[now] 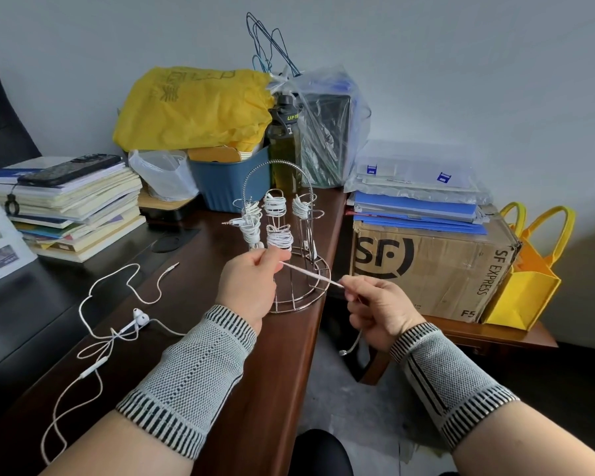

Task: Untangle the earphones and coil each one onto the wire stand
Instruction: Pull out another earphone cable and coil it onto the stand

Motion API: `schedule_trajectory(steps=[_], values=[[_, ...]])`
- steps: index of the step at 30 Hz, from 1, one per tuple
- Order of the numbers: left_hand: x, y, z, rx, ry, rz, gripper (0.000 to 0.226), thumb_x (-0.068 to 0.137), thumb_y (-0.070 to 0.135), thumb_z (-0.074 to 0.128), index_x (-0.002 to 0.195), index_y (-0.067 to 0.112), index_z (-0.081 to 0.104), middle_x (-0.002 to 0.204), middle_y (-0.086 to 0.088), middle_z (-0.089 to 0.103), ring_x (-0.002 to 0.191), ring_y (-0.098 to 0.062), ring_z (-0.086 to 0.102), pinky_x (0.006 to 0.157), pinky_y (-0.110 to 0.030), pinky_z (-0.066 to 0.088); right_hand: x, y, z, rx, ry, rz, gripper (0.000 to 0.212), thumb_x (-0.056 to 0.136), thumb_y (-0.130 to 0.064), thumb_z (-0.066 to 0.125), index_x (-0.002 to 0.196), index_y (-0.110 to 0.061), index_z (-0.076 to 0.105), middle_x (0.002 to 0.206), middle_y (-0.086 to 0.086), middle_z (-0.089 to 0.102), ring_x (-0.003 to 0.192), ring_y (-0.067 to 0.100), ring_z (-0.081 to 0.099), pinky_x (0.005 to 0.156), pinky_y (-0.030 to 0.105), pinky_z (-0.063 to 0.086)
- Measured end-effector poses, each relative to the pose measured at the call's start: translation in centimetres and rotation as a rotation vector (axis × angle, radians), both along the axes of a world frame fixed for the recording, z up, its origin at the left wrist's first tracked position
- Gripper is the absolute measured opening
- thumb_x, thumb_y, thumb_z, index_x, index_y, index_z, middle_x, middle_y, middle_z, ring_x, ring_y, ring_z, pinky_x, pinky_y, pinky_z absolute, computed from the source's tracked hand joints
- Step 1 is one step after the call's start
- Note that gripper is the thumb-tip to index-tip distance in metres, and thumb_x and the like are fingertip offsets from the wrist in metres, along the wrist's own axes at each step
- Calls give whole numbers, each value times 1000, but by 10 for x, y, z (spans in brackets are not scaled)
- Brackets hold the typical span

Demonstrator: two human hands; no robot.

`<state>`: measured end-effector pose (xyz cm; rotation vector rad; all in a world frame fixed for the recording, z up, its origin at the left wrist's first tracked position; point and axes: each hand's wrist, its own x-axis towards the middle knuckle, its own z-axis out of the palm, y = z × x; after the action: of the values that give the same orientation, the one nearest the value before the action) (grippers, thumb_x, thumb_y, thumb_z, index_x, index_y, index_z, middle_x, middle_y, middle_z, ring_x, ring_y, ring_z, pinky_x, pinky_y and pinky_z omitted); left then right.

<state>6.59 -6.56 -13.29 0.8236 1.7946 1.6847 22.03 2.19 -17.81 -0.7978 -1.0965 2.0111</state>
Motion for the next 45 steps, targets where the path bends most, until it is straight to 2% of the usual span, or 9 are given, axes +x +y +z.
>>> schedule_trajectory(steps=[9, 14, 19, 25, 29, 34, 39, 43, 45], values=[[2, 1, 4, -61, 85, 4, 20, 91, 26, 62, 76, 24, 75, 91, 2, 71, 88, -9, 64, 89, -41, 54, -13, -6, 9, 439, -626, -176, 18, 87, -28, 66, 74, -15, 69, 67, -3, 66, 62, 9, 62, 59, 22, 49], [2, -3, 6, -199, 506, -25, 26, 96, 26, 55, 78, 11, 67, 59, 1, 51, 55, -16, 44, 52, -25, 34, -33, -19, 32, 963, -451, -225, 22, 87, -4, 62, 88, -25, 67, 91, -4, 63, 78, 3, 58, 78, 18, 48], [6, -16, 14, -353, 1004, 3, 17, 99, 25, 45, 102, 16, 60, 102, -5, 66, 97, -28, 61, 74, -32, 39, -58, -19, 38, 1281, -408, -83, 47, 78, 12, 51, 108, -19, 69, 106, 0, 53, 105, 16, 56, 95, 28, 49], [1, -26, 20, -401, 1138, -12, 17, 98, 29, 44, 82, 23, 47, 80, 4, 55, 77, -20, 53, 64, -30, 34, -66, -12, 33, 1377, -515, -190, 23, 76, -6, 75, 91, -23, 73, 95, -7, 50, 97, 19, 52, 87, 30, 48], [-6, -29, 25, -401, 1073, -25, 22, 92, 29, 49, 76, 17, 55, 74, 2, 60, 73, -20, 53, 62, -31, 37, -65, -11, 28, 1372, -500, -205, 13, 75, -18, 80, 86, -20, 72, 94, -5, 52, 96, 19, 51, 87, 25, 43], [-17, -25, 29, -116, 548, -124, 21, 92, 13, 51, 74, 14, 62, 67, 5, 71, 64, -11, 69, 73, -35, 56, -61, -13, 31, 1225, -442, -207, 7, 86, -17, 68, 82, -20, 62, 90, -6, 50, 83, 6, 52, 78, 19, 46], [-20, -21, 37, 31, 590, -75, 29, 96, 21, 54, 67, 16, 59, 50, 8, 56, 48, -5, 54, 57, -21, 48, -61, -8, 34, 863, -338, -256, 19, 89, -22, 65, 72, -26, 59, 74, -7, 59, 68, 10, 55, 70, 31, 48], [-25, -10, 41, 37, 548, -15, 32, 93, 29, 56, 70, 9, 62, 49, 7, 50, 46, -9, 47, 56, -38, 48, -65, -3, 34, 615, -229, -206, 16, 84, -30, 66, 69, -23, 65, 71, 4, 65, 67, 21, 58, 69, 48, 53], [-24, -3, 44, -12, 602, 59, 36, 94, 29, 55, 64, 11, 62, 44, 9, 51, 41, -4, 44, 51, -30, 40, -68, -1, 34, 547, -221, -198, 16, 83, -31, 65, 71, -21, 65, 74, 11, 66, 68, 26, 60, 75, 55, 54]])
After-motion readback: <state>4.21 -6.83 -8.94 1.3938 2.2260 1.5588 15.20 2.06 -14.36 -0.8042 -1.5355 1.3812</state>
